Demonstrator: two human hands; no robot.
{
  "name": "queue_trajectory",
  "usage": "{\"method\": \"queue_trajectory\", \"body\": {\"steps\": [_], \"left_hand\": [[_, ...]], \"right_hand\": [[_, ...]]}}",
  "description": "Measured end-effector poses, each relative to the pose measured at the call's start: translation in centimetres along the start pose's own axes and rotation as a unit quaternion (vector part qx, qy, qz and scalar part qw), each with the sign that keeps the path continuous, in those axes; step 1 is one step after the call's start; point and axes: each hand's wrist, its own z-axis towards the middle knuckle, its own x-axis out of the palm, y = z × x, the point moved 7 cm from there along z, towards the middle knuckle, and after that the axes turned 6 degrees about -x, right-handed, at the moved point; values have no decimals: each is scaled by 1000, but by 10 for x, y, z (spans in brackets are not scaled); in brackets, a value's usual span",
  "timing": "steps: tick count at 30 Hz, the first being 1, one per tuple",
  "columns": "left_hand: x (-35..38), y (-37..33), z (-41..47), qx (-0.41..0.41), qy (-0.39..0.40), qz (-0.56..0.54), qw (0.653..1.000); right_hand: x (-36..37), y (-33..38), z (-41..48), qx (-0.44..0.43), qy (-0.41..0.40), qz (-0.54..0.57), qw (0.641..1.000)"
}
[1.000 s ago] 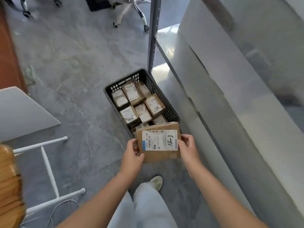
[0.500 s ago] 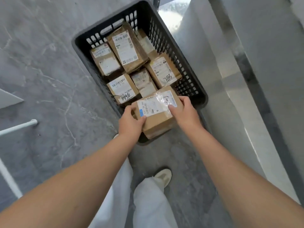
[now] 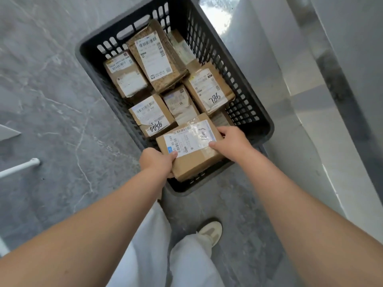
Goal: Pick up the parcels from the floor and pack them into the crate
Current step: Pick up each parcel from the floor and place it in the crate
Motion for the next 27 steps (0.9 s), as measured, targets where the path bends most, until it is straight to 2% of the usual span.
{"method": "queue_trajectory", "body": {"steps": [2, 5, 9, 11, 13, 15, 18, 20, 22, 25, 27], "left_hand": [[2, 10, -2, -64, 31, -30, 997], [1, 9, -4, -78, 41, 2, 996], [0, -9, -3, -82, 47, 16, 995], [7, -16, -2, -83, 65, 5, 994], [19, -18, -9, -62, 89, 14, 994], [33, -5, -11, -14, 74, 126, 989], [51, 9, -8, 52, 7, 276, 960], [56, 7, -3, 69, -24, 369, 926], [62, -1, 5, 92, -16, 451, 888], [66, -20, 6, 136, -7, 514, 847], [70, -21, 13, 132, -10, 524, 842]], "right_hand": [[-6, 5, 5, 2, 2, -71, 998], [-14, 18, 14, 6, -20, -169, 985], [-16, 22, 28, 31, -53, -206, 977], [-5, 14, 36, 42, -64, -177, 981], [14, -2, 37, 46, -64, -92, 993], [30, -19, 29, 52, -61, 3, 997], [39, -33, 27, 30, -70, 42, 996], [42, -37, 36, 21, -71, -5, 997], [50, -36, 46, 17, -71, -67, 995], [59, -41, 57, 26, -68, -124, 990], [60, -44, 60, 38, -43, -159, 986]]}}
